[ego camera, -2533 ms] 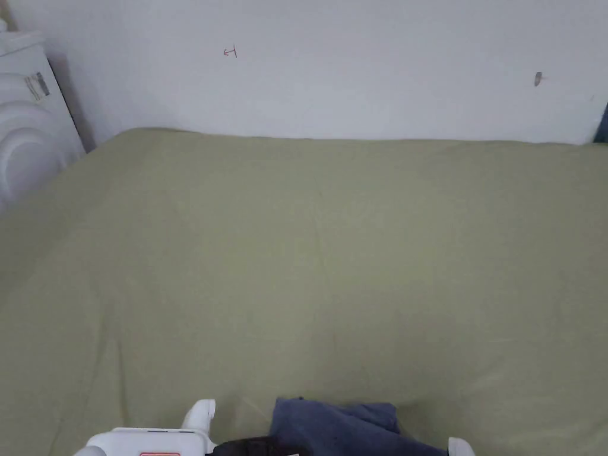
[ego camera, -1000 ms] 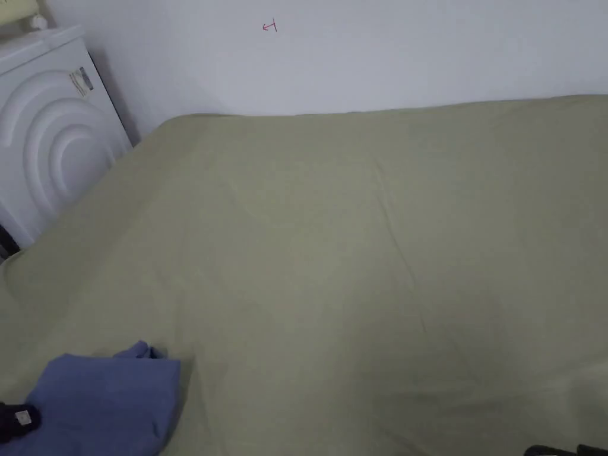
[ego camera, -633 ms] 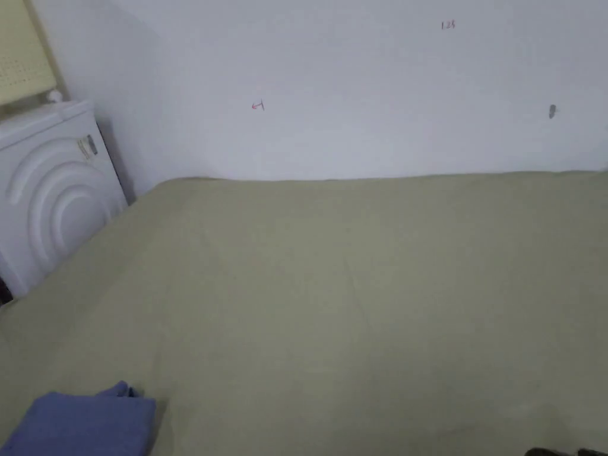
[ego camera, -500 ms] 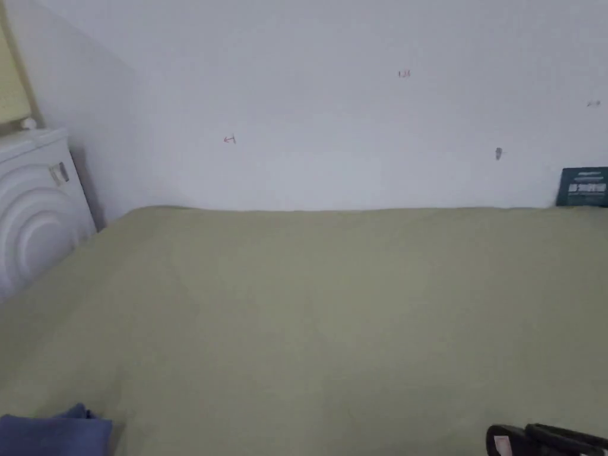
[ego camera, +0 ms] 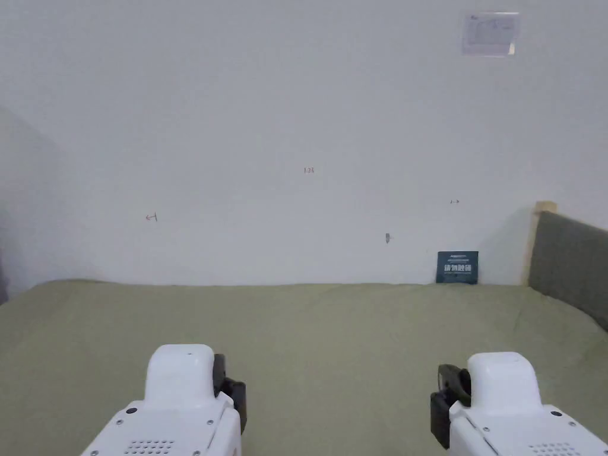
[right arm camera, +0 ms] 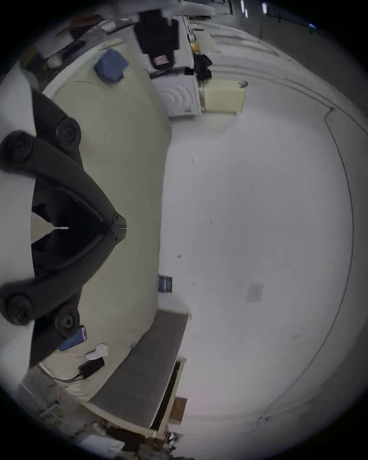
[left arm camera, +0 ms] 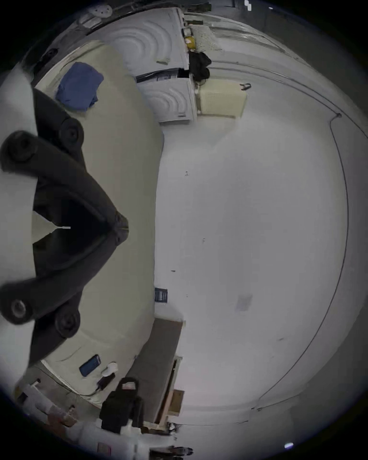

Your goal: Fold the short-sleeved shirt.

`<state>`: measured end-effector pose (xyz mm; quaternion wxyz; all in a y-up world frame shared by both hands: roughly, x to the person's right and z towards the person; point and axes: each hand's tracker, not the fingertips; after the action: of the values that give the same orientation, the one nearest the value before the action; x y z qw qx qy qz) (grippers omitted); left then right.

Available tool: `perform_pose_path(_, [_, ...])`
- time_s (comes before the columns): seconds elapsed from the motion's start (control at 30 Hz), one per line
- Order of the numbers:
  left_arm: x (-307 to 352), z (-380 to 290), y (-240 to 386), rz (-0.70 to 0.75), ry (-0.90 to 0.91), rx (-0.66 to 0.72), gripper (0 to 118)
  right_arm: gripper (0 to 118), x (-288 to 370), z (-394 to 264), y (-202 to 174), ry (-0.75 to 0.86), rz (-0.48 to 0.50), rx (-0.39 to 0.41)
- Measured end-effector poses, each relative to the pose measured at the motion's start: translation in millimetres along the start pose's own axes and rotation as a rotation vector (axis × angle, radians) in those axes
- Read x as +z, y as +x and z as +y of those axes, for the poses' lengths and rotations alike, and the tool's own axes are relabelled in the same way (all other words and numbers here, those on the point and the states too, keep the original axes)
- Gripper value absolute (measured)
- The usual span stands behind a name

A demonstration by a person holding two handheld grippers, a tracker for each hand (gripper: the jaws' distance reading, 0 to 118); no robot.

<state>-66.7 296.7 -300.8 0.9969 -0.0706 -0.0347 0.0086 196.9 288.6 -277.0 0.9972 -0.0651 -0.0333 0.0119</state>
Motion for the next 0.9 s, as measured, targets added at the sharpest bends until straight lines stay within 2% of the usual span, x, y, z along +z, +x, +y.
perform_pose_path(0.07, [-2.3,-5.0,10.5,-0.013,-0.008,-0.020,0,2,0.9,-3.0,-3.6,0.031,0.023,-0.020])
perform_pose_path(0.1, [-1.9,-5.8,9.7,-0.013,-0.022,-0.026,5,4,1.0,-2.4,-6.0,0.025,0.026,-0.015])
perform_pose_path(0.13, [-0.5,-5.6,15.4,-0.005,-0.035,-0.031,14,17,1.1,-0.4,-10.1,0.021,0.014,0.010])
perform_pose_path(0.17, [1.1,-4.9,18.4,-0.005,-0.038,-0.038,34,56,1.4,1.9,-12.7,0.018,-0.008,0.042])
perform_pose_path(0.2, [3.6,-2.9,14.3,-0.011,-0.042,-0.046,59,87,2.0,5.6,-15.3,0.022,-0.015,0.058])
perform_pose_path(0.23, [5.0,-0.5,10.5,-0.010,-0.037,-0.044,91,108,0.7,8.3,-16.4,0.027,-0.012,0.062])
perform_pose_path(0.27, [4.3,1.2,6.9,-0.007,-0.037,-0.032,118,114,-1.4,10.1,-16.3,0.032,-0.024,0.057])
perform_pose_path(0.33, [9.5,3.8,10.9,0.036,-0.011,-0.007,118,114,0.1,15.1,-12.8,0.106,0.022,0.043])
perform_pose_path(0.5, [-3.8,14.7,9.0,0.062,-0.003,-0.006,118,114,-9.5,20.0,-12.0,0.076,-0.044,0.046])
perform_pose_path(0.63, [-7.8,16.5,6.6,0.075,0.005,-0.015,118,114,-20.7,24.0,-4.9,0.029,-0.056,-0.004])
perform_pose_path(0.73, [-9.5,20.8,1.7,0.071,0.017,-0.017,118,114,-29.0,29.1,4.1,-0.006,-0.021,-0.060])
perform_pose_path(0.8, [-11.9,23.3,-0.5,0.081,0.019,-0.009,118,114,-31.0,29.3,10.6,0.018,-0.003,-0.085])
perform_pose_path(0.9, [-15.4,23.7,-5.3,0.081,0.029,0.004,118,114,-30.8,28.9,14.3,0.086,0.001,-0.074])
